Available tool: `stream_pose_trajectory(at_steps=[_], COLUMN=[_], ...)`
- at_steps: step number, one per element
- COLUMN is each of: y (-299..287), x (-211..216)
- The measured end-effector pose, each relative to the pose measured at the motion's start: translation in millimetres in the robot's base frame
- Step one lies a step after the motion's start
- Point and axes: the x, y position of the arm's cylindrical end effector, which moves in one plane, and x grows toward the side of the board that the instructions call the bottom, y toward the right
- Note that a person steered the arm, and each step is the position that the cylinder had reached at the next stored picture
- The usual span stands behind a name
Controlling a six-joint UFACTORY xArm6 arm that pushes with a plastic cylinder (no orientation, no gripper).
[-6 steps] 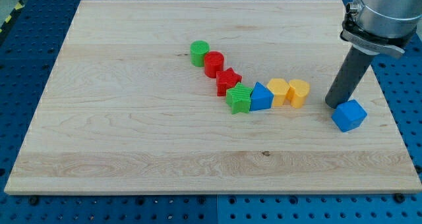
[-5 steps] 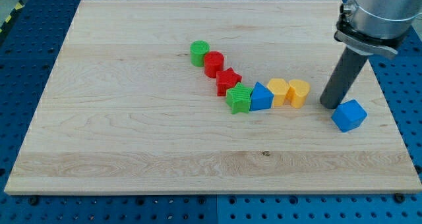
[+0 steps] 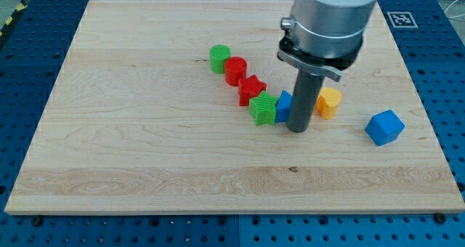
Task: Separate the yellow heart and yellow hexagon
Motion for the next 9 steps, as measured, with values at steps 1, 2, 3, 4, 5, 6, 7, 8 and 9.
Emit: stream_pose_trajectory(at_steps=[1, 2, 3, 4, 5, 6, 7, 8, 9], y=[-4, -4, 6, 23, 44, 59, 62, 62, 62], x=[-18, -26, -25, -14, -15, -32, -63, -98, -101])
